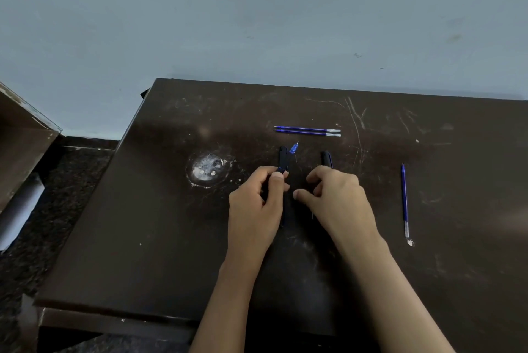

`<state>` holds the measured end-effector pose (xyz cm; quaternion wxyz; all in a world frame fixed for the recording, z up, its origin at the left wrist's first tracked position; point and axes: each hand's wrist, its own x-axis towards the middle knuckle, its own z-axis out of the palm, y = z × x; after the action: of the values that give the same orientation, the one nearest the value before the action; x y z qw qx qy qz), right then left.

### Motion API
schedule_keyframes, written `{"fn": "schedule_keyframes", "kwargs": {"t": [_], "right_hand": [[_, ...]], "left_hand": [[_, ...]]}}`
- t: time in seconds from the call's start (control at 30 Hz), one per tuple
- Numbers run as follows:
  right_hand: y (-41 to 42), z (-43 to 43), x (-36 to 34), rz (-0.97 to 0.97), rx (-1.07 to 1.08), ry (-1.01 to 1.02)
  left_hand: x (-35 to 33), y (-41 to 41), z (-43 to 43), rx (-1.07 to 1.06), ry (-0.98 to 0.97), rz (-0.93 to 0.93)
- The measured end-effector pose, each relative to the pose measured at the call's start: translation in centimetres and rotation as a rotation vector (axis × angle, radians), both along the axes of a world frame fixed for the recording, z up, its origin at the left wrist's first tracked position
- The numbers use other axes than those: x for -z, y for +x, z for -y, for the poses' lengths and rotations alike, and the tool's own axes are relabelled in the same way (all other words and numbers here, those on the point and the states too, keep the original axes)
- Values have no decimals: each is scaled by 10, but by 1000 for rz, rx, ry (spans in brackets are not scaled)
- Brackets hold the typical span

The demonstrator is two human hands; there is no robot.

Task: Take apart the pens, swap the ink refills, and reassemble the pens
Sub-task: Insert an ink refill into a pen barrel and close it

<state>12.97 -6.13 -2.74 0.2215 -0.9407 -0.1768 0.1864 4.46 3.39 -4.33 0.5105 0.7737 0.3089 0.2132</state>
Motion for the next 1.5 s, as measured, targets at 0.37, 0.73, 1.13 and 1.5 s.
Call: {"fn": "schedule_keyframes", "kwargs": {"t": [0.37, 0.73, 1.13, 1.5], "right_hand": [[11, 6, 2, -137, 453, 874], [13, 5, -9, -246, 569, 1290], [8, 1, -2, -345, 335, 1105], [1, -6, 4, -277, 361, 1024]], "left_hand": [[2, -1, -1, 79, -4, 4], [2, -2, -1, 137, 18, -13], [1, 0, 3, 126, 16, 28], [9, 1, 15, -31, 163, -21]]}}
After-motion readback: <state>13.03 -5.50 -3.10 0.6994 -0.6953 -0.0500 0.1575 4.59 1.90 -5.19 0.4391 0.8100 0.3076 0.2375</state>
